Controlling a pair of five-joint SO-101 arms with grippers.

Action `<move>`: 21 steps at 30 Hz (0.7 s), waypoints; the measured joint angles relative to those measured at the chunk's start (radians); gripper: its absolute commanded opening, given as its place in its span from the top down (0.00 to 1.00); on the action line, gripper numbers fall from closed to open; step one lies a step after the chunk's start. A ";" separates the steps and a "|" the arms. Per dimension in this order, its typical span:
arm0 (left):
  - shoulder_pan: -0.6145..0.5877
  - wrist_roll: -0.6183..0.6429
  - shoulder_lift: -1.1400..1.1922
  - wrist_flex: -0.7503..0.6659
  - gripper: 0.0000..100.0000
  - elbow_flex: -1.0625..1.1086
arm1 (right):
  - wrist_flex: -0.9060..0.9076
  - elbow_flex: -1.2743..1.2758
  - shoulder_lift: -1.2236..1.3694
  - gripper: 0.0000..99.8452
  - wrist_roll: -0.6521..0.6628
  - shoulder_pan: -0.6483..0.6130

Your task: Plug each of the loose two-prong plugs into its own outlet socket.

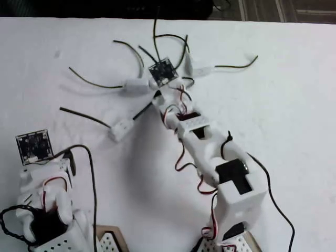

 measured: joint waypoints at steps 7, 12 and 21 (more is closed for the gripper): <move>0.000 0.000 0.002 -0.023 0.77 0.014 | 0.206 -0.003 -0.153 0.87 0.000 -0.012; 0.000 0.000 -0.005 -0.023 0.77 0.014 | 0.448 0.023 -0.381 0.95 0.000 -0.054; 0.040 -0.009 -0.005 -0.023 0.97 0.014 | 0.594 0.377 -0.931 0.98 0.000 -0.066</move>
